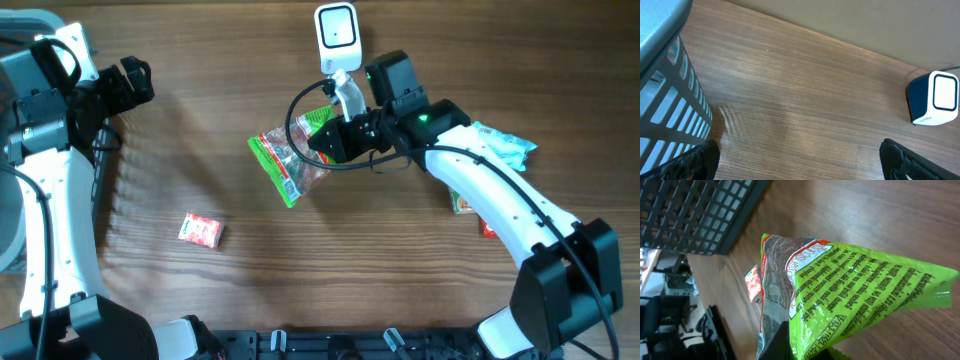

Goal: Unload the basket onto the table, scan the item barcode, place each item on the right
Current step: 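Carry the snack bag up to the scanner window and hold it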

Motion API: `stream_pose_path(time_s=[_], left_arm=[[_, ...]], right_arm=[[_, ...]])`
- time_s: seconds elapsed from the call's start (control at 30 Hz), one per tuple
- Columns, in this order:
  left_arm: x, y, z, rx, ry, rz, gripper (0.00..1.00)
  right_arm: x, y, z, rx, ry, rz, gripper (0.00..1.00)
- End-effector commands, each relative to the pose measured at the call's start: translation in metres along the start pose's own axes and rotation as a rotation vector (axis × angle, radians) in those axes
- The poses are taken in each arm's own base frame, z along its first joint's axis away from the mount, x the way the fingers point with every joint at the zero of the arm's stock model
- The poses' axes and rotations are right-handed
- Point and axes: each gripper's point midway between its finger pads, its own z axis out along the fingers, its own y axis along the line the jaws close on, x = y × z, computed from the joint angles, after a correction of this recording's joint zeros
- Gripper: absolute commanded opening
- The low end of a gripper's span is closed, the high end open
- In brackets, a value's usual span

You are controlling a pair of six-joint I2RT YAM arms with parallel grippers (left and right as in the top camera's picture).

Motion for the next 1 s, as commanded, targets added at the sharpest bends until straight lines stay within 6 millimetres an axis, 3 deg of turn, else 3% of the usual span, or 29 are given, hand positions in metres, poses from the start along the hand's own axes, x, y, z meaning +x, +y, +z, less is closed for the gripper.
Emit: stream_pose_path(time_s=[0.0,0.5,0.6,0.67,0.73,0.77,0.87,0.97], left_arm=[[-0.006,-0.001,-0.002,0.009,-0.014,0.006,1.0],[-0.006,-0.001,-0.002,0.009,-0.014,0.006,1.0],[-0.006,-0.001,-0.002,0.009,-0.014,0.006,1.0],[-0.006,-0.001,-0.002,0.009,-0.014,0.006,1.0],[-0.006,-0.001,-0.002,0.009,-0.014,0.006,1.0],[-0.006,-0.001,-0.002,0.009,-0.014,0.006,1.0],[-0.006,-0.001,-0.002,0.009,-0.014,0.006,1.0],[-0.006,-0.001,-0.002,0.009,-0.014,0.006,1.0]], right_arm=[[-0.001,0.016,-0.007,-0.067,-0.005,-0.03,0.04],[-0.006,0.019,-0.007,-0.084,-0.021,-0.002,0.04],[-0.019,0.003,-0.014,0.048,-0.057,-0.029,0.04],[-0.035,-0.006,-0.031,0.184,-0.086,-0.04,0.04],[-0.048,-0.002,-0.055,0.271,-0.07,-0.139,0.04],[-0.061,-0.003,-0.075,0.363,-0.08,-0.168,0.04],[-0.108,0.018,-0.13,0.501,-0.196,-0.269,0.04],[-0.142,0.031,-0.158,0.585,-0.26,-0.381,0.04]])
